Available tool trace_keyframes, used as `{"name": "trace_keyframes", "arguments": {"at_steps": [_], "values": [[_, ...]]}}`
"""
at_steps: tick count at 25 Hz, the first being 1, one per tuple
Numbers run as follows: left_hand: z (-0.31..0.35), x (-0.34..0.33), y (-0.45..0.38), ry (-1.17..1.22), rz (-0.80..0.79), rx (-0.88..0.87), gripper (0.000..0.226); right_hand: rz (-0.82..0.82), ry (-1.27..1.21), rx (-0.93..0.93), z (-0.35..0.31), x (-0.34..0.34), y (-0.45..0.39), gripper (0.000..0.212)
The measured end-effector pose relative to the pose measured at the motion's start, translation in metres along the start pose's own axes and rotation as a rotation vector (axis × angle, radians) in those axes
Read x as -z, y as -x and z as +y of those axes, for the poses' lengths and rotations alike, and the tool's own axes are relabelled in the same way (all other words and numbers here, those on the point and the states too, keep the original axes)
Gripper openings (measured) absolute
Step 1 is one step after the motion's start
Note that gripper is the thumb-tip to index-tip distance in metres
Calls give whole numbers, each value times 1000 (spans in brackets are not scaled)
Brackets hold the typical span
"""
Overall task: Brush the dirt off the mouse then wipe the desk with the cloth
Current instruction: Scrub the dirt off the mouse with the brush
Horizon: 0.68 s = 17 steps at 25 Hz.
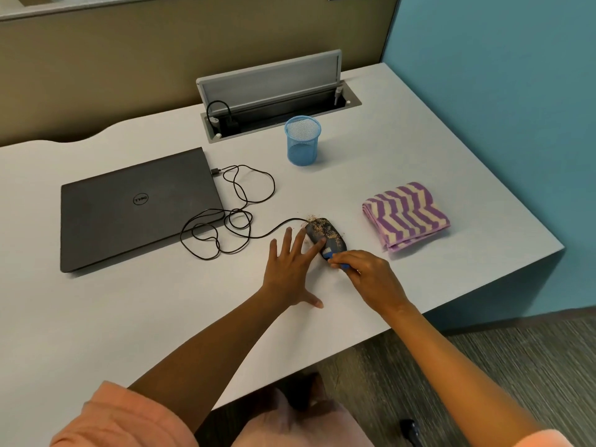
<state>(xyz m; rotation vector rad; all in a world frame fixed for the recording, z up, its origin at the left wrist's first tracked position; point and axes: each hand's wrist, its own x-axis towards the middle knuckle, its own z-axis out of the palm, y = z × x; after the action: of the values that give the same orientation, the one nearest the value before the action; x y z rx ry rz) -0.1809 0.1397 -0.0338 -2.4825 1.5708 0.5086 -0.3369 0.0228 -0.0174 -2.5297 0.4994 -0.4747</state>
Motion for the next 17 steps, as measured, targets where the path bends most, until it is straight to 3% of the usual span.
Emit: {"name": "trace_keyframes", "arguments": {"at_steps": [5,11,17], "values": [[2,2,1,3,-8,16,139,157,-251,-120,9,5,0,23],[6,2,0,-21,-8,38,138,33,-181,-147,28,12,-2,23],[10,5,1,-54,-14,49,138,130,-298,-159,32,21,-9,25]]}}
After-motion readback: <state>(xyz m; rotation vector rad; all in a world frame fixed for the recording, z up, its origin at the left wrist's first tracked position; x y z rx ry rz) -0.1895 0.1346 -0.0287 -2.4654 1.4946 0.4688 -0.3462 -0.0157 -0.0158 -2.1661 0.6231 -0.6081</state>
